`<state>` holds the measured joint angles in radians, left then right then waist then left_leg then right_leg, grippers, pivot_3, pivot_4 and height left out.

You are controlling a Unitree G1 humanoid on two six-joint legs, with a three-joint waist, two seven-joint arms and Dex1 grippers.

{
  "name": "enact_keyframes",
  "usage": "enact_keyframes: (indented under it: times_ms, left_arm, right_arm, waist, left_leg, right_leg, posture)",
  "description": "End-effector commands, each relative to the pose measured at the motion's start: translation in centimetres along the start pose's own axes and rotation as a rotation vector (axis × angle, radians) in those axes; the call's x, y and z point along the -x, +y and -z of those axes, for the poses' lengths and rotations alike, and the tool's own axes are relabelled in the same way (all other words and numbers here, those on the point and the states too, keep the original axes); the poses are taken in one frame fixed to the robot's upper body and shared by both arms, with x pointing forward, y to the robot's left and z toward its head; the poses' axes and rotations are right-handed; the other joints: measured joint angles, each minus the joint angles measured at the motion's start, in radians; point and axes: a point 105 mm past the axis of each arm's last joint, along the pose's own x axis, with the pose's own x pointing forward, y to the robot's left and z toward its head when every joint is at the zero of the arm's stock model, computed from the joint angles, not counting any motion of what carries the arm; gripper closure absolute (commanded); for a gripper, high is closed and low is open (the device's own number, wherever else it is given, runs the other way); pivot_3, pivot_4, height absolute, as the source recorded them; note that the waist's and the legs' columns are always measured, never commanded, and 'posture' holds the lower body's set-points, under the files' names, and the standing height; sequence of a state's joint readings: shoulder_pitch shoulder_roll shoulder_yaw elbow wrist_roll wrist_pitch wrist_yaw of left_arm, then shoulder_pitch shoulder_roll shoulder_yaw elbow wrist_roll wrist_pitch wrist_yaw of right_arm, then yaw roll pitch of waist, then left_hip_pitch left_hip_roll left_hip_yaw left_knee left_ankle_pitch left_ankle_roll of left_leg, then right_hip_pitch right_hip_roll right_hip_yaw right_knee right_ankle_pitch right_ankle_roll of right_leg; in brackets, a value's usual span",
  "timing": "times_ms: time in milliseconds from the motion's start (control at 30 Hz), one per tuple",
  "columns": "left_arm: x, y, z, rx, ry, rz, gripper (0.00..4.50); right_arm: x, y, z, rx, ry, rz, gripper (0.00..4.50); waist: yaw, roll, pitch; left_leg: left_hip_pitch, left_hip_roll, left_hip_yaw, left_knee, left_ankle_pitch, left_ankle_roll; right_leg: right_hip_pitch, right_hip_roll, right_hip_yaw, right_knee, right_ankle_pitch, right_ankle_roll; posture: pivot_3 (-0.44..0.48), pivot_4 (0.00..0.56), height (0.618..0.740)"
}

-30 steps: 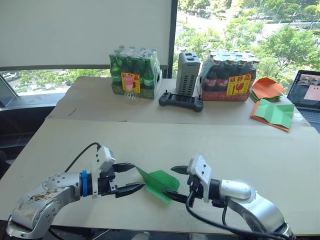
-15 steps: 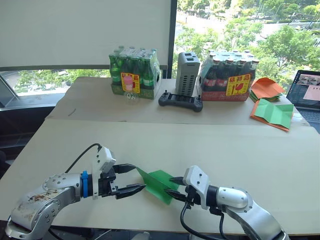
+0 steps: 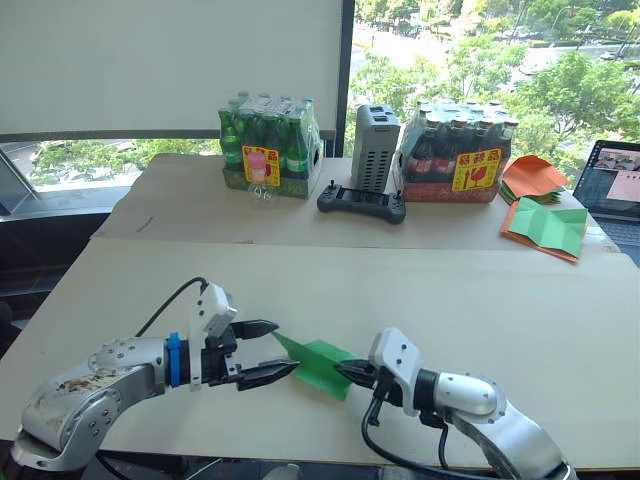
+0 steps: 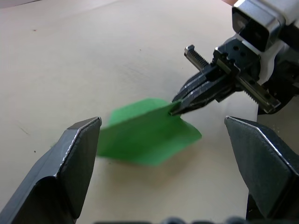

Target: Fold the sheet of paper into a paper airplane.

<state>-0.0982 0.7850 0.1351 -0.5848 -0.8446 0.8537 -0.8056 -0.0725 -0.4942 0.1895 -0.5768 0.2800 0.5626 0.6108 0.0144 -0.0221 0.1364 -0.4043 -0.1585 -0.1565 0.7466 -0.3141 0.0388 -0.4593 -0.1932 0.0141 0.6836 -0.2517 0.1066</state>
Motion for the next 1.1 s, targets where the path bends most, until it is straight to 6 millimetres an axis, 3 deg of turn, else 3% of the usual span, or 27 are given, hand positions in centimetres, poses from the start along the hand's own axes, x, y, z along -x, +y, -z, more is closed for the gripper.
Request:
enact_keyframes:
  times_ms: [33, 167, 267, 367, 533, 900, 1100]
  left_arm:
    - [-0.5, -0.8, -1.7, -0.053, -0.053, 0.034, 0.0]
    - [-1.1, -1.1, -2.5, -0.089, -0.075, 0.051, 0.0]
    - [-1.3, -0.8, -3.9, -0.148, -0.105, 0.035, 0.0]
    - [-1.6, -0.7, -4.7, -0.206, -0.109, 0.025, 0.0]
    - [-2.2, -0.5, -4.6, -0.271, -0.097, 0.017, 0.0]
    - [-2.9, -0.9, -3.6, -0.258, -0.093, 0.067, 0.0]
    - [-2.9, -0.7, -3.4, -0.257, -0.089, 0.07, 0.0]
  right_arm:
    - [2.0, -5.2, -2.6, 0.015, -0.089, 0.238, 4.44]
    - [5.4, -11.0, -2.7, 0.035, -0.079, 0.561, 4.44]
    - [8.1, -14.2, -1.3, -0.021, -0.001, 0.783, 4.44]
    - [10.2, -15.9, 0.6, -0.092, 0.089, 0.92, 4.44]
    - [11.2, -16.5, 2.2, -0.147, 0.169, 0.982, 4.44]
    - [11.6, -16.4, 3.6, -0.254, 0.225, 1.0, 4.44]
    - [11.5, -16.5, 2.8, -0.282, 0.166, 0.998, 2.53]
  waist:
    - [0.002, 0.0, 0.0]
    - [0.008, 0.0, 0.0]
    - [0.008, 0.0, 0.0]
    - [0.008, 0.0, 0.0]
    - [-0.004, 0.001, 0.0]
    - [-0.003, 0.001, 0.0]
    - [-0.003, 0.001, 0.0]
  left_leg:
    - [0.0, 0.0, 0.0, 0.0, 0.0, 0.0]
    - [0.0, 0.0, -0.001, 0.0, 0.0, 0.0]
    - [-0.001, 0.0, 0.0, 0.0, 0.0, 0.0]
    - [-0.001, 0.0, 0.0, 0.0, 0.0, -0.001]
    - [-0.001, 0.0, 0.002, 0.0, 0.0, -0.001]
    - [-0.001, 0.0, 0.002, 0.0, 0.001, -0.001]
    - [-0.001, 0.0, 0.002, 0.0, 0.001, -0.001]
  right_leg:
    - [0.0, 0.0, 0.0, 0.0, 0.0, 0.0]
    - [0.0, 0.0, -0.001, 0.001, 0.0, 0.0]
    - [-0.001, 0.0, 0.0, 0.001, 0.0, 0.0]
    - [-0.001, 0.0, 0.0, 0.001, 0.0, 0.0]
    - [-0.001, 0.0, 0.002, 0.002, 0.0, 0.0]
    - [-0.002, 0.0, 0.002, 0.002, 0.0, 0.0]
    - [-0.002, 0.0, 0.002, 0.002, 0.0, 0.0]
  posture:
    - [0.0, 0.15, 0.675]
    - [0.0, 0.15, 0.675]
    - [0.0, 0.15, 0.675]
    - [0.0, 0.15, 0.675]
    - [0.0, 0.15, 0.675]
    - [0.0, 0.15, 0.675]
    - [0.0, 0.15, 0.675]
